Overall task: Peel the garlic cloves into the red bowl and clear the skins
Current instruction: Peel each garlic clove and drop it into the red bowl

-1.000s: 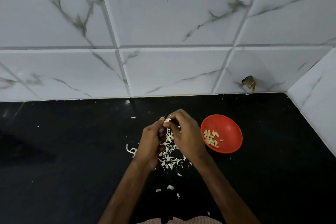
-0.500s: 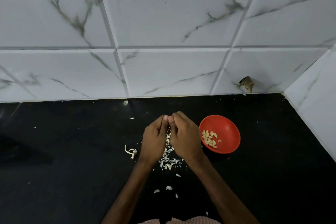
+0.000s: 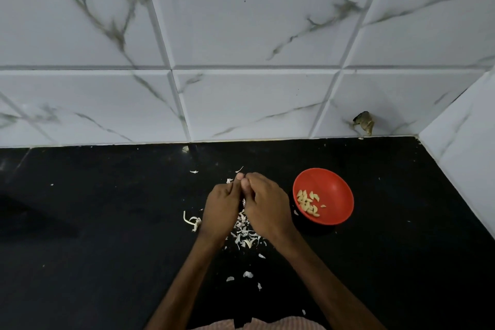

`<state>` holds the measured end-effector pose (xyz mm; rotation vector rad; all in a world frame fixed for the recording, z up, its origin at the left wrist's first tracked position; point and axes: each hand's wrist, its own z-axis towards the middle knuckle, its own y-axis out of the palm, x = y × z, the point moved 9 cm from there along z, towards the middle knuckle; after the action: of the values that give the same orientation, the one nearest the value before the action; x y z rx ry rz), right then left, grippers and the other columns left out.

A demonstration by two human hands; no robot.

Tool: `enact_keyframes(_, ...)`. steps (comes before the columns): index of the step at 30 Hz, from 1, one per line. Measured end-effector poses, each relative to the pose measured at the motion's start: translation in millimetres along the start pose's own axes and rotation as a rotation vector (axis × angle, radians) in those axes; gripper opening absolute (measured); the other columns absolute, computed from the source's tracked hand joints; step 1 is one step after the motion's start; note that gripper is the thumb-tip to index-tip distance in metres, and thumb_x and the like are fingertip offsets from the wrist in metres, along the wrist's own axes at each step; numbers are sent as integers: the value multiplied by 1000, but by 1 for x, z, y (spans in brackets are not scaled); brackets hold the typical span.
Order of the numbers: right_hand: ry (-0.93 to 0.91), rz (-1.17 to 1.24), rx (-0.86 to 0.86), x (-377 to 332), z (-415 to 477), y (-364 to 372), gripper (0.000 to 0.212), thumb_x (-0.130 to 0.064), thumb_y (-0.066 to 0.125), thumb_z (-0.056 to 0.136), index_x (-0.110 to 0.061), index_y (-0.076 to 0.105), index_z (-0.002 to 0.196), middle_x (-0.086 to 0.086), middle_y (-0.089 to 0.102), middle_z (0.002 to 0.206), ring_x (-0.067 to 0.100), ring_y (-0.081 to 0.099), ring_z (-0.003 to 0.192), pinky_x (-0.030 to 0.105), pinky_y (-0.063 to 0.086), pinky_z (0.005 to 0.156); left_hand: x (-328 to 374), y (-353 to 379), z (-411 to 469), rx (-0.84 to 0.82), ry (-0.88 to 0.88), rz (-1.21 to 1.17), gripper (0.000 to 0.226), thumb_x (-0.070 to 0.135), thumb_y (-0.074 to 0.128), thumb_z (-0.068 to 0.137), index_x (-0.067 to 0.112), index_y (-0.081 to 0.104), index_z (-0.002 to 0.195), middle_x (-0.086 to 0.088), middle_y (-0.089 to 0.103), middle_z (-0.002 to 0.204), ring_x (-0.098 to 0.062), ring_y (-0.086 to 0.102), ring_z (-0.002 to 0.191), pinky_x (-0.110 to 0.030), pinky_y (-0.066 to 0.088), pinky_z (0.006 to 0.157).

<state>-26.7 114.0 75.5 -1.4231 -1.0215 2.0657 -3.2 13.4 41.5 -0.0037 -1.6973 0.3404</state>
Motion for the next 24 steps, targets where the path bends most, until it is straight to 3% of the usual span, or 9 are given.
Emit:
enact_keyframes(4,254,577,2,22,-3,12,41,-20,43,107,1,57,75,17,58,70,22,52,66,51,46,70,14,-1,-4,25,206,147,50,49,40,102,28,62,62,4,47,48,-5,40,47,-30,33,50)
enact_keyframes(7,289,750,25,22,-5,15,44,-23,42,109,-2,55,71,9,54,63,15,49,64,46,42,64,16,0,-8,37,233,143,53,50,42,105,18,65,69,-13,53,55,-13,45,51,-35,37,52)
enact_keyframes(9,59,519,84,7,-4,1,40,-24,42,109,-5,62,80,6,60,73,15,57,67,42,48,61,6,3,-4,-14,63,-153,57,40,42,108,1,64,73,-28,53,63,-22,48,59,-33,40,57)
enact_keyframes(10,-118,323,135,-7,-7,-7,36,-22,42,108,-5,64,85,5,62,78,16,59,69,40,51,58,-4,4,-2,-43,-61,-287,56,36,43,108,2,62,67,-26,50,60,-21,47,58,-29,41,57)
enact_keyframes(12,-446,-111,246,-27,-16,-17,25,-16,49,100,-5,68,88,4,63,84,16,61,70,34,51,46,-21,11,-7,-120,-309,-431,55,37,46,104,21,52,52,-2,36,51,-7,35,47,-20,31,42)
enact_keyframes(14,-596,-320,280,-29,-20,-17,12,-11,60,89,-8,71,88,0,64,83,15,59,71,30,47,40,-30,15,-12,-149,-424,-462,57,42,48,103,25,44,48,9,27,50,-2,24,41,-16,18,38)
enact_keyframes(16,-506,-158,255,-17,-16,-21,8,-15,67,90,-10,72,86,-3,64,83,13,60,73,33,50,46,-32,15,-14,-133,-430,-463,57,48,48,101,25,43,49,9,26,50,-3,22,42,-16,16,39)
enact_keyframes(20,-102,533,241,21,-10,-20,13,-34,73,87,-22,67,89,-9,66,88,15,66,80,32,53,65,-22,15,-16,-93,-402,-513,60,57,45,99,26,42,48,7,29,50,-4,23,43,-18,19,40)
enact_keyframes(24,-122,712,129,15,-7,-20,24,-25,75,86,-36,63,104,-7,68,102,24,68,97,43,58,76,-13,20,-19,-137,-376,-493,59,57,42,100,26,40,50,7,28,49,-5,21,44,-20,18,42)
